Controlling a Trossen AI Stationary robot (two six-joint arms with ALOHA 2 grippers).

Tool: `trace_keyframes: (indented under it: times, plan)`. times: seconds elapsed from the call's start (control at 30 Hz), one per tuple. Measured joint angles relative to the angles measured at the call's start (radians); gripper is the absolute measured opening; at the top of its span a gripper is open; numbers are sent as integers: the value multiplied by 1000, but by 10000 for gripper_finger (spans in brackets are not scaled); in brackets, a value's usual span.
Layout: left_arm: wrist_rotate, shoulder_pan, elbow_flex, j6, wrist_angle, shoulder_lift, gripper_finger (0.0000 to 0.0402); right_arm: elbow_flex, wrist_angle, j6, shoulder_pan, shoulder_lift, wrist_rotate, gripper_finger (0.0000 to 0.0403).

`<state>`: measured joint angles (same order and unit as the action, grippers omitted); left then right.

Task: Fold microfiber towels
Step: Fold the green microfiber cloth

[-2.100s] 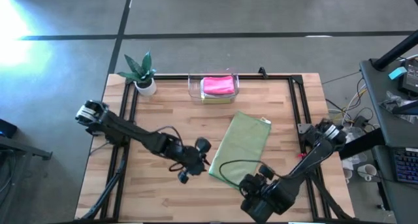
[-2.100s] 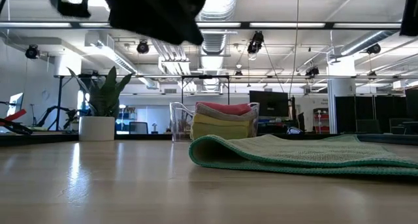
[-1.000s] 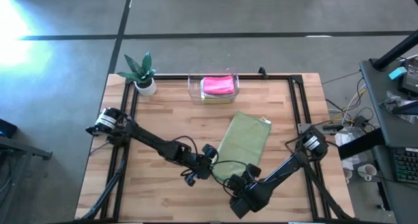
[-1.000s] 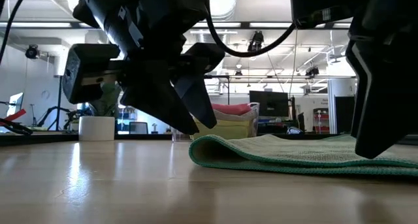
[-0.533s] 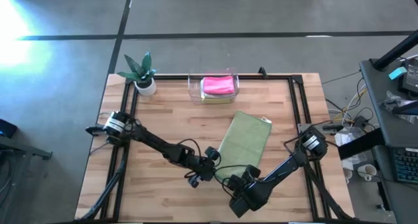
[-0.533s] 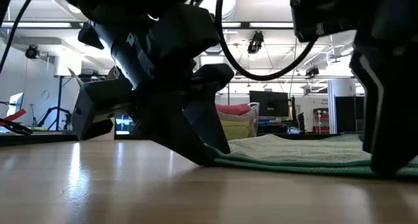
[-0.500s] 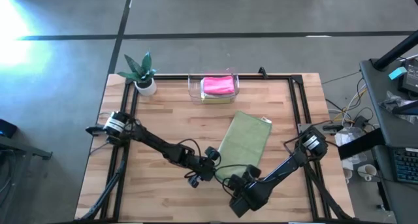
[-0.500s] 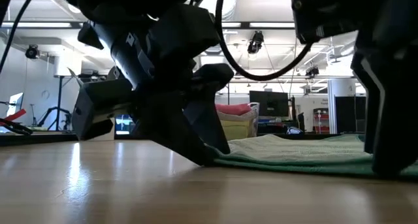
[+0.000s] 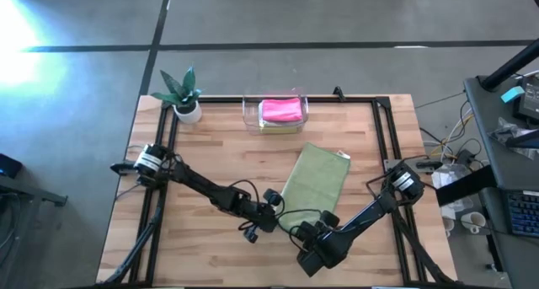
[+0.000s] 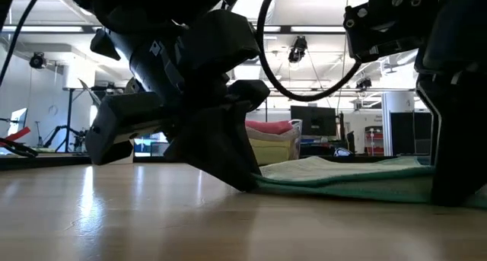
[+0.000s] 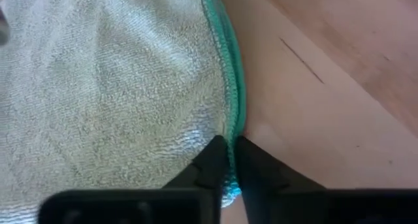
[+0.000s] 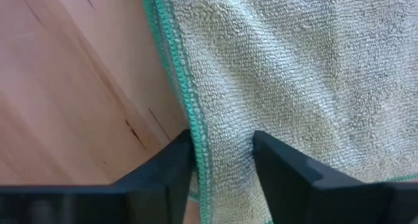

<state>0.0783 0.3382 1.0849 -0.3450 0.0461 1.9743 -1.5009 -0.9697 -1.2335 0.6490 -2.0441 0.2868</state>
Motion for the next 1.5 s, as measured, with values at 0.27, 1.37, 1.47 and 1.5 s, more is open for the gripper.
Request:
trace_keyframes:
  times: [0.27,1.37,1.47,1.5]
  plan:
    - [3,0,-1,1,-6,-6,9,-4,-12,16,-8,0,1,21]
    - [165,112,-7,98,-400,-437,1,-566,-247,-320,10,-58,75,9]
    - [192,65,-6,95,-309,-377,1,-562,-414,-468,10,-60,79,9]
    - [197,50,-5,96,-274,-360,1,-562,-467,-512,10,-60,80,9]
